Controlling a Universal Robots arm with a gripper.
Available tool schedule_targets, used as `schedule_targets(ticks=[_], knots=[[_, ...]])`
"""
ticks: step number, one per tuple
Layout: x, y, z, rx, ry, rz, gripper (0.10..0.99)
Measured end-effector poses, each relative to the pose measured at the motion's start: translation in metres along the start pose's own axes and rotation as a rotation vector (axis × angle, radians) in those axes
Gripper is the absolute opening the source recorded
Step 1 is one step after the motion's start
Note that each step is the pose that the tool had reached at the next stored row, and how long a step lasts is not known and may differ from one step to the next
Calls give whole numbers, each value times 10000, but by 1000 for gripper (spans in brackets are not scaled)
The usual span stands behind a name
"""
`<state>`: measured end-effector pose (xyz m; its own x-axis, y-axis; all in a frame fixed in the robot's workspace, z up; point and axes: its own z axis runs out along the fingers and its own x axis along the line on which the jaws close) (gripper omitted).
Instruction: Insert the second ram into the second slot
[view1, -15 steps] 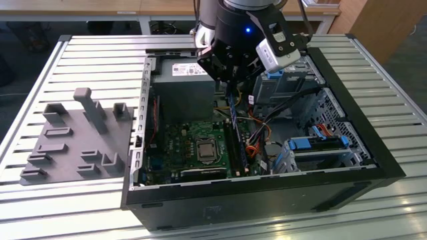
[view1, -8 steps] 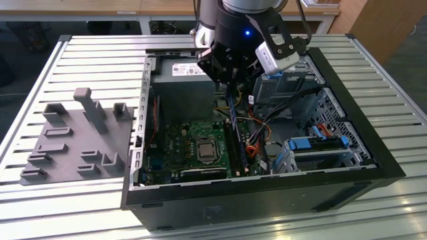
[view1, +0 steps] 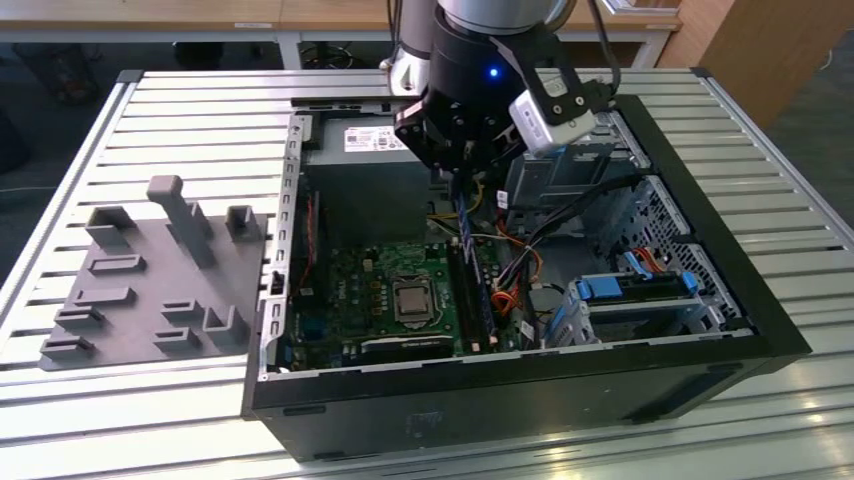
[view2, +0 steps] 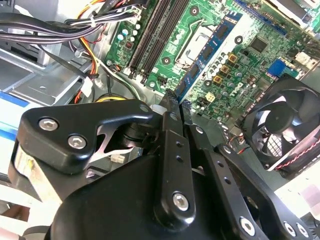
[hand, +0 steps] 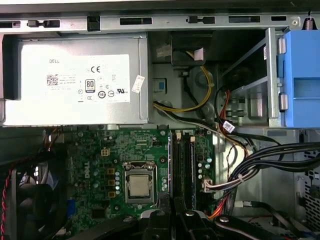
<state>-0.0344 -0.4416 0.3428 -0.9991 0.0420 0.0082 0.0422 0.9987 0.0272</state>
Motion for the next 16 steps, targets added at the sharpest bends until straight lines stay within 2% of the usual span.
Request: schedule_targets(ticks=[16], knots=[[-2, -2, 79, -19, 1, -1, 137]])
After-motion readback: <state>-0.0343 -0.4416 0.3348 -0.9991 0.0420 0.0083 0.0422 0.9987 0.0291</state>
